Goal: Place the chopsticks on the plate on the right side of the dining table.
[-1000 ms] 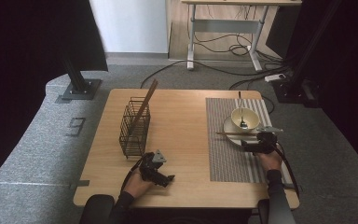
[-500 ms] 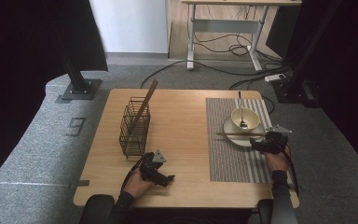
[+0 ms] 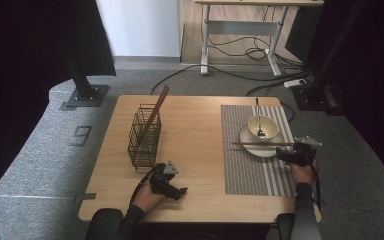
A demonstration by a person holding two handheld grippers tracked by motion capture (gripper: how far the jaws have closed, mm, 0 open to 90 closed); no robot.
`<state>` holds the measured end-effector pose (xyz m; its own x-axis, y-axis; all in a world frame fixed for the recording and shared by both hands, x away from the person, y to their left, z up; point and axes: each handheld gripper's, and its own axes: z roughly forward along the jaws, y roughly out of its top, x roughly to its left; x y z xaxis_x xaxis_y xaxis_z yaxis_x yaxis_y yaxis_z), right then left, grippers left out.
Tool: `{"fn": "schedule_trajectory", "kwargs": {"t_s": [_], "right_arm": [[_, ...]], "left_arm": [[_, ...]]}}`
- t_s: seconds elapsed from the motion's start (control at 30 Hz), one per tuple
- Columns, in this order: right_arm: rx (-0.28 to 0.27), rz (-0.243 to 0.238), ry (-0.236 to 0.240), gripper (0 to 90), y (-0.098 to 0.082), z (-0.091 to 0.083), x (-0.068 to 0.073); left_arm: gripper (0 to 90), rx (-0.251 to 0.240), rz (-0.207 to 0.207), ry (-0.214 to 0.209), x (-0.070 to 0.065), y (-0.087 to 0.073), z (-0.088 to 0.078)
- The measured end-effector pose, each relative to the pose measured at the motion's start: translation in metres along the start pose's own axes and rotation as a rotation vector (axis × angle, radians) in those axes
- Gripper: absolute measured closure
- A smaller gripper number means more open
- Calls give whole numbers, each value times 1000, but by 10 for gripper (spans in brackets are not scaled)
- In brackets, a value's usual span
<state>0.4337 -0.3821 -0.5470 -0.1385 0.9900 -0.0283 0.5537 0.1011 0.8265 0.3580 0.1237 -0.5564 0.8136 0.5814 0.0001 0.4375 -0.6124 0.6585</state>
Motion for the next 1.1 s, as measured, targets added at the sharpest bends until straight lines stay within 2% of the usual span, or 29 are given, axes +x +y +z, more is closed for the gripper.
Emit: {"fn": "schedule_trajectory", "kwargs": {"t_s": [0.23, 1.1], "right_arm": [[11, 2, 27, 43, 0, 6, -1], [16, -13, 38, 63, 0, 6, 3]], "left_arm": [[0, 0, 0, 0, 0, 0, 0], [0, 0, 1, 0, 0, 0, 0]]}}
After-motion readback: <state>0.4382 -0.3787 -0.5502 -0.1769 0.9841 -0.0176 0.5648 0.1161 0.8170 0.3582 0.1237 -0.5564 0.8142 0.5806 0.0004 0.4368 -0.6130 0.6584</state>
